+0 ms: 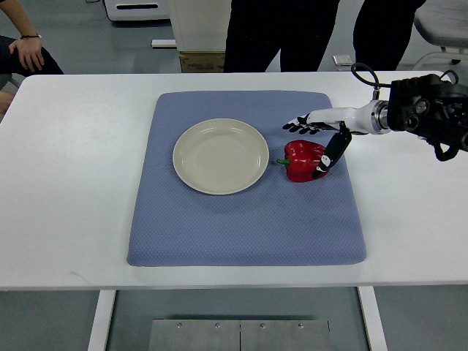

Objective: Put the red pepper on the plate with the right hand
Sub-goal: 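Lift the red pepper upward with the right hand, then carry the pepper over the cream plate and lower it onto the plate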

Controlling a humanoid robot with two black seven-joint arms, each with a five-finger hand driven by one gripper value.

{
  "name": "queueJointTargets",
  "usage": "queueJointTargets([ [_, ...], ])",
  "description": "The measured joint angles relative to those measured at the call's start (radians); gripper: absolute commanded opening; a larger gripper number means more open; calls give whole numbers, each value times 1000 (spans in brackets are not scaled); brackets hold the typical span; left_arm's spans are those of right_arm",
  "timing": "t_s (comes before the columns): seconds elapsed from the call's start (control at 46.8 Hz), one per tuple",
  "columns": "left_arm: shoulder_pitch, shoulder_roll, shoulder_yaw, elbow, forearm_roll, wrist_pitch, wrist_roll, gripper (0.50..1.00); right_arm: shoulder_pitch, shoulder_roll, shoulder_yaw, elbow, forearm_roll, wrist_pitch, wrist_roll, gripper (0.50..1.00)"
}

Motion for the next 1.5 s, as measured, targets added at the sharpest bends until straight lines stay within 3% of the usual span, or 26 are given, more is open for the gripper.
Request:
queueJointTargets([
  [0.128,0,0,0,0,0,0,0,1000,-21,19,-3,-21,-3,-2,1,966],
  [0.257,0,0,0,0,0,0,0,1000,-38,43,-3,-43,-3,-13,0,893],
  [0.299,0,0,0,0,0,0,0,1000,-41,51,-4,-49,-5,-20,0,843],
  [0.513,0,0,0,0,0,1,0,1000,-47,72,-12,-79,-35,-24,3,500],
  [0.834,0,0,0,0,0,0,0,1000,-38,63,1,-82,-31,-25,21,500],
  [1.048,0,0,0,0,0,0,0,1000,9,29,2,-74,-20,-79,40,500],
  [1.496,0,0,0,0,0,0,0,1000,187,-54,3,53,12,-55,37,500],
])
